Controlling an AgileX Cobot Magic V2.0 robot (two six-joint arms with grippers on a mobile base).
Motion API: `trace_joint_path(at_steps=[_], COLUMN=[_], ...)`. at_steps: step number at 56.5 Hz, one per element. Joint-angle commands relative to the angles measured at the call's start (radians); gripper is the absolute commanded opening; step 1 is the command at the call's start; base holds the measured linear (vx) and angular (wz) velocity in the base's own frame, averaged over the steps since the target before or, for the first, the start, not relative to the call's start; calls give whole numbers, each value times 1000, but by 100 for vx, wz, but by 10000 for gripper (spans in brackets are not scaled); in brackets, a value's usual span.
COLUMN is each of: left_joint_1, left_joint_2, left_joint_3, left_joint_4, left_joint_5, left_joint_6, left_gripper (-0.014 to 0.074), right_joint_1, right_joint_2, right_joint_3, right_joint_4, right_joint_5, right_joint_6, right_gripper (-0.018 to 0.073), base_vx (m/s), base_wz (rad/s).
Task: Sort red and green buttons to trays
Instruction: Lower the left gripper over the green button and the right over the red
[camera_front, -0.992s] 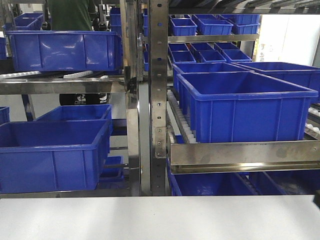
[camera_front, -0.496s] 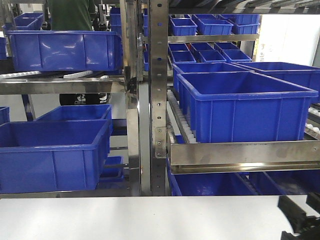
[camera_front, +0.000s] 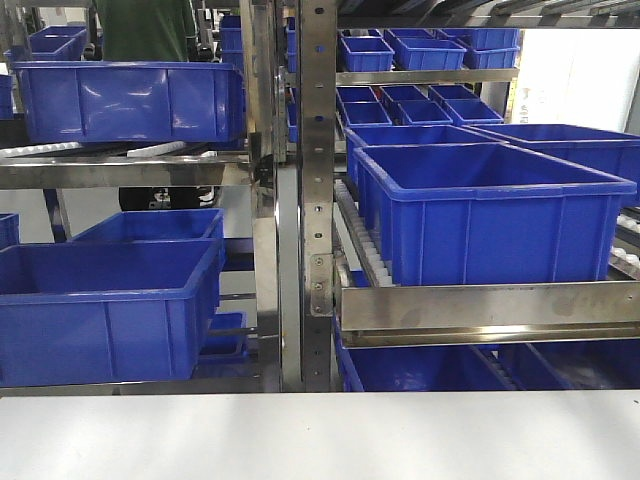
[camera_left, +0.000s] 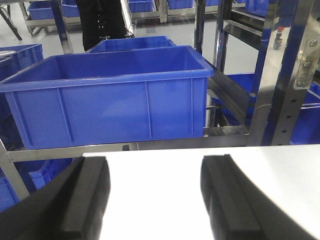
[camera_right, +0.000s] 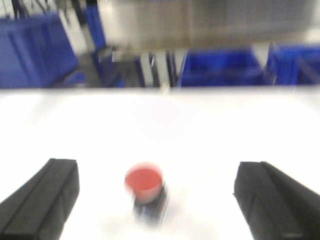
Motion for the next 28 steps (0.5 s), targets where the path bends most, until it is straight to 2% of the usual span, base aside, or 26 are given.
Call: trace_joint_path(at_steps=[1, 7, 13, 19, 28], left_joint_1=[-3, -3, -3, -3, -3], left_joint_2=[-4, -4, -4, -4, -4], left_joint_3=[-34, -34, -34, -34, -34], left_joint_4=[-10, -10, -10, -10, -10], left_joint_5=[-80, -81, -85, -101, -104], left_joint_6=[-18, -78, -107, -107, -107], left_gripper=[524, 524, 524, 524, 524], right_joint_1=[-3, -3, -3, -3, -3], right_joint_2=[59, 174, 313, 467, 715], right_joint_3=[83, 131, 116, 76, 22], right_joint_4=[-64, -67, -66, -46, -14], right_joint_5=[-256, -329, -409, -544, -813], right_joint_6=[49, 37, -42, -104, -114], right_gripper=[648, 619, 601, 599, 594], base_vx=[0, 0, 0, 0, 0], base_wz=[0, 0, 0, 0, 0])
